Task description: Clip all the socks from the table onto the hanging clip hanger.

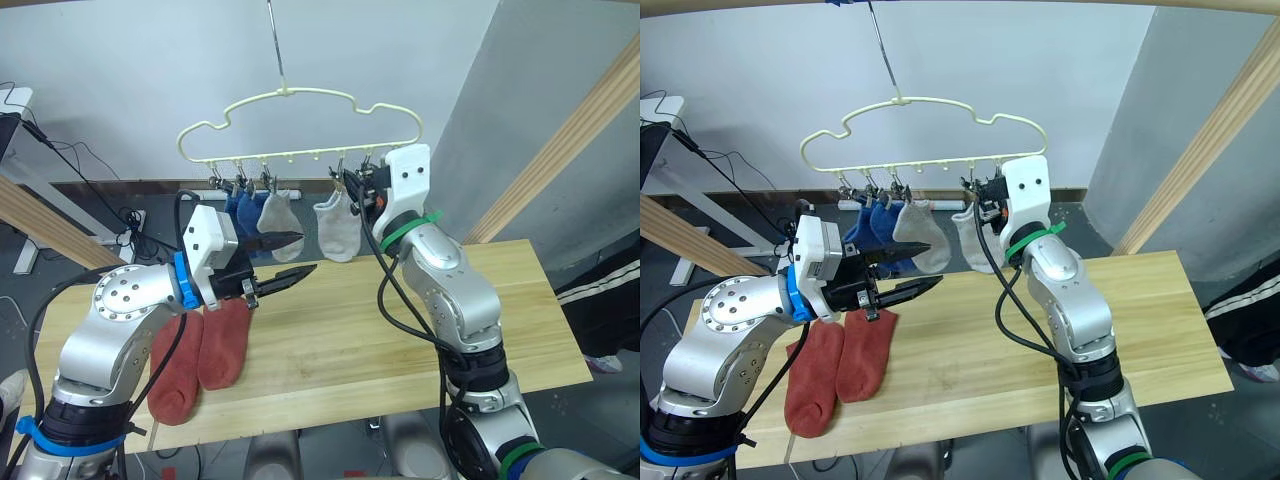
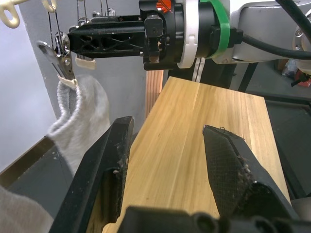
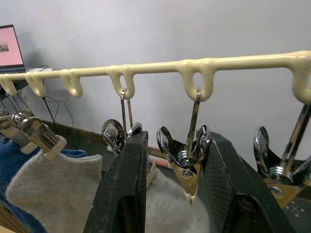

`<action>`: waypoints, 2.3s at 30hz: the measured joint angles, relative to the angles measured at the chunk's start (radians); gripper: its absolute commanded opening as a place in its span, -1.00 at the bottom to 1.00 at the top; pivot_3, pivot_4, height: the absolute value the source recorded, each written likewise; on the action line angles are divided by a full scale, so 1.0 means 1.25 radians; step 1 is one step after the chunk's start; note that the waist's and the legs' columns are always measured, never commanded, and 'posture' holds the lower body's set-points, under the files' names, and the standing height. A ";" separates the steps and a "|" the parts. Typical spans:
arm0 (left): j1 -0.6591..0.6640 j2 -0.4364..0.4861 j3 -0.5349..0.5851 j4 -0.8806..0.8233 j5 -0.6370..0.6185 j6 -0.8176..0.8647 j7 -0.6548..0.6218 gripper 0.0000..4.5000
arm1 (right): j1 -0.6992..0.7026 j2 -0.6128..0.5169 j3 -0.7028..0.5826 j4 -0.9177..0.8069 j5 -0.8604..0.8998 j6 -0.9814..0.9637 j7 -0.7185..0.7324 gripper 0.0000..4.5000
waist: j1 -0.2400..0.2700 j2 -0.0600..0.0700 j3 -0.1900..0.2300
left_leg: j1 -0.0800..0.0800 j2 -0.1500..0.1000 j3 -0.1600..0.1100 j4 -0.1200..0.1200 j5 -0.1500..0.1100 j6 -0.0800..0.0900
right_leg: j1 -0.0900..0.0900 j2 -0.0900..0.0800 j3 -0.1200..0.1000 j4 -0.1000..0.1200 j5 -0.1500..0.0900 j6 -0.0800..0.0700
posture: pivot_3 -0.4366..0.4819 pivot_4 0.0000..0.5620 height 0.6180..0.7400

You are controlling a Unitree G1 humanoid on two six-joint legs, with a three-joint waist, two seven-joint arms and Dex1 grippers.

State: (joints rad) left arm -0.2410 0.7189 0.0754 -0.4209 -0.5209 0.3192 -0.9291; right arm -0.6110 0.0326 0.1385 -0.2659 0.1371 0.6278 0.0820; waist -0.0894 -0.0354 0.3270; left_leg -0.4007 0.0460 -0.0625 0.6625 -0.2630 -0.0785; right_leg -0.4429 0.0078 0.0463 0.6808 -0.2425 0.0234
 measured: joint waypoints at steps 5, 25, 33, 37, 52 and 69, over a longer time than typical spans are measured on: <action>0.000 0.000 -0.001 0.000 0.005 0.000 0.000 0.11 | -0.016 0.018 -0.003 0.011 0.001 -0.006 -0.002 -0.27 | 0.000 0.000 0.000 | 0.000 0.000 0.000 0.000 0.000 0.000 | 0.000 0.000 0.000 0.000 0.000 0.000 | -0.30 -0.13 1.00; 0.010 -0.002 -0.001 -0.001 0.012 0.000 0.000 0.11 | -0.031 0.048 -0.033 0.031 0.001 -0.011 -0.017 -0.27 | 0.001 0.000 0.000 | 0.000 0.000 0.000 0.000 0.000 0.000 | 0.000 0.000 0.000 0.001 0.000 0.000 | -0.29 -0.14 1.00; 0.010 -0.002 -0.003 -0.015 0.012 0.015 0.010 0.11 | -0.037 0.050 -0.038 0.028 0.001 0.014 -0.026 -0.27 | 0.001 0.000 0.000 | 0.000 0.000 0.000 0.000 0.000 0.000 | 0.000 0.000 0.000 0.001 0.000 -0.001 | -0.29 -0.14 1.00; 0.010 -0.002 -0.009 -0.015 0.012 0.020 0.019 0.11 | -0.040 0.050 -0.048 0.018 0.001 0.066 -0.044 -0.27 | 0.001 0.000 0.000 | 0.000 0.000 0.000 0.000 0.000 0.000 | 0.000 0.000 0.000 0.001 0.000 -0.001 | -0.29 -0.14 1.00; 0.010 -0.002 -0.013 -0.016 0.012 0.019 0.018 0.11 | -0.056 0.079 -0.069 -0.063 0.009 0.196 -0.122 -0.27 | 0.001 0.000 0.000 | 0.000 0.000 0.000 0.000 0.000 0.000 | 0.000 0.000 -0.001 0.001 0.001 -0.001 | -0.31 -0.15 1.00; 0.006 -0.002 -0.018 -0.015 0.013 0.018 0.017 0.11 | -0.037 0.081 -0.056 -0.144 0.035 0.280 -0.156 -0.27 | 0.001 0.000 -0.001 | 0.000 0.000 0.000 0.000 0.000 0.000 | 0.000 0.000 -0.001 0.001 0.001 -0.001 | -0.32 -0.17 1.00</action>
State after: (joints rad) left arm -0.2336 0.7168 0.0525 -0.4403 -0.5046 0.3412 -0.9078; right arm -0.6570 0.1338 0.0680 -0.4458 0.1809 0.9781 -0.1130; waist -0.0883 -0.0354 0.3261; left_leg -0.4007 0.0459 -0.0631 0.6628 -0.2630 -0.0785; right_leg -0.4429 0.0073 0.0453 0.6819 -0.2418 0.0222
